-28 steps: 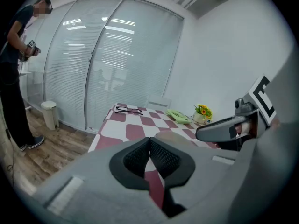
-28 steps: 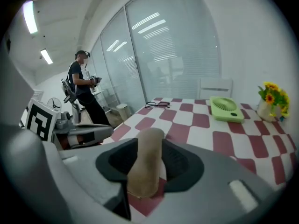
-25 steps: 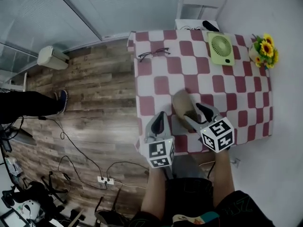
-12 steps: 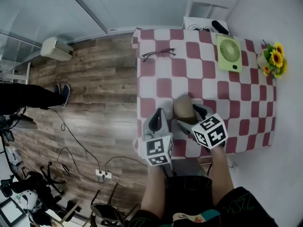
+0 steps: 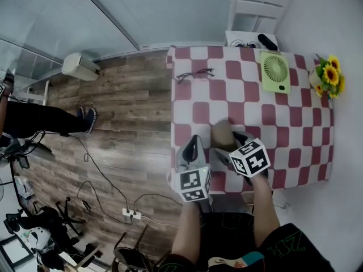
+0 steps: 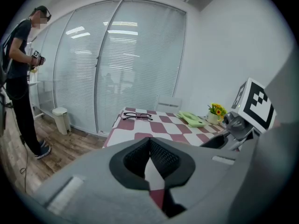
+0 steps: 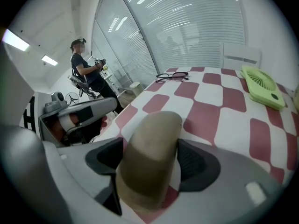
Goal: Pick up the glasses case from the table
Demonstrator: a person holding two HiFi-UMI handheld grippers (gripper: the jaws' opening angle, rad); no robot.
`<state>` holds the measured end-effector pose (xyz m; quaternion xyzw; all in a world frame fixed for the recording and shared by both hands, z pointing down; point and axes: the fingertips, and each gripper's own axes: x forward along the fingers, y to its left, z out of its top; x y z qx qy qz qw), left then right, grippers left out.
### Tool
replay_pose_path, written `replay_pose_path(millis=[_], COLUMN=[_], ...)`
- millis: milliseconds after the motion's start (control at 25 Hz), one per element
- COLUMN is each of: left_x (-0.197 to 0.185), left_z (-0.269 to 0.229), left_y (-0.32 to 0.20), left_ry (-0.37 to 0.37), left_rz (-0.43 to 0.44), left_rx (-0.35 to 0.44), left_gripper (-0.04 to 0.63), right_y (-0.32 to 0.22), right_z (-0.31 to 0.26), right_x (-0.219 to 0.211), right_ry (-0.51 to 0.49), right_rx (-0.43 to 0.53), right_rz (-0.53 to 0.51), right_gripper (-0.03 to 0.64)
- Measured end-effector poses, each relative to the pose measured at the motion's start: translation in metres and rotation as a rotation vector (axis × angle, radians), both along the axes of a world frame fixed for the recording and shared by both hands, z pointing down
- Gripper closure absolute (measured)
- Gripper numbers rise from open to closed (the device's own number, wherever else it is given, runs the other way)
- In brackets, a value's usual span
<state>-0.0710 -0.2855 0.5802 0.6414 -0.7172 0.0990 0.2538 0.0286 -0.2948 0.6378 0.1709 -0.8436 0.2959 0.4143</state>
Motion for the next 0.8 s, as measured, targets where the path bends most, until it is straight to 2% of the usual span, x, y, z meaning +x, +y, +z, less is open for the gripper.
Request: replay_pose_path(millis=[280,440,640,800], left_x=[-0.011,-0.012,-0.014,-0.033], left_z=[-0.009,-0.022,-0.043,-0.067], left_y=[0.002,-0.006,-0.017,-0.025], left_ry=[-0.011,-0.008,-0.005,-0.030], left_rz=[0.017,0.048,0.114,0.146], left_rx=[0.012,0.046,0.104,0.165], left_gripper=[0.584,0.584,0.584,0.584], right_y=[0.001,-0.004,-0.020,-0.036], right_z=[-0.009,-0.031,-0.065,-0.093], right_x=[-0.004,-0.009,-0.017,-0.026], right_ry=[-0.017,-0.073,-0.146,-0.162], right_rx=[0.059,0.116,0.241,0.359], right_rz=[0.010,0.040,0.121,0.191], right_gripper=[0.264,0.264,0.264,0.264])
